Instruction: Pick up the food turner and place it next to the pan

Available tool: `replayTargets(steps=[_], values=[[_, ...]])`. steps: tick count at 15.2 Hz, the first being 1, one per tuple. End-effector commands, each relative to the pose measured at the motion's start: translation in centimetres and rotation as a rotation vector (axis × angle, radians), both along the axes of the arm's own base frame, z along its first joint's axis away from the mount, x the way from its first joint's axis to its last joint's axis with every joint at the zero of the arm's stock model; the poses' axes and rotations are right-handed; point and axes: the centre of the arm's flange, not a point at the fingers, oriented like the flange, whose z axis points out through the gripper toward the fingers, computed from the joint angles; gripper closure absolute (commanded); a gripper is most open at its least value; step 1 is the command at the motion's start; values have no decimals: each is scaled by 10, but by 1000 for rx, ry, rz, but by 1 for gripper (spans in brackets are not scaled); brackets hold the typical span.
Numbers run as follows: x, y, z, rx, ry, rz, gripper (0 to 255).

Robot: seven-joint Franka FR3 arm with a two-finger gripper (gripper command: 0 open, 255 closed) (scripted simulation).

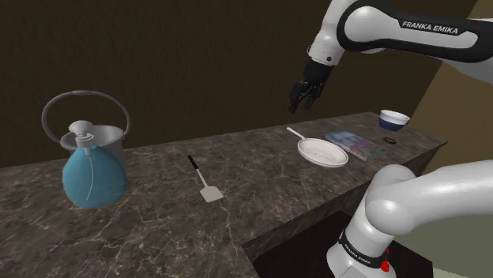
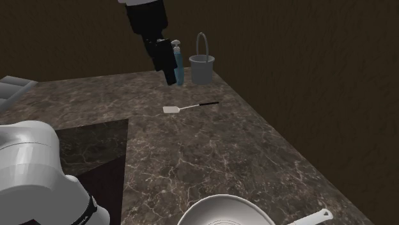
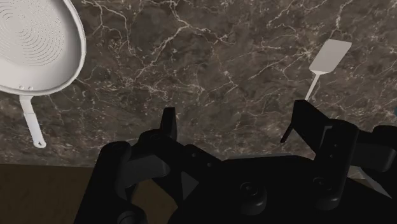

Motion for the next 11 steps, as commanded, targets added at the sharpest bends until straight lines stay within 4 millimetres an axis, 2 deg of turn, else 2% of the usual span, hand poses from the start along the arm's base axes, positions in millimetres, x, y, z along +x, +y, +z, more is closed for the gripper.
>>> replayTargets(steps=[1,11], values=[[0,0,0,0,0,0,0],[78,82,-76,-2,36,-69,0]])
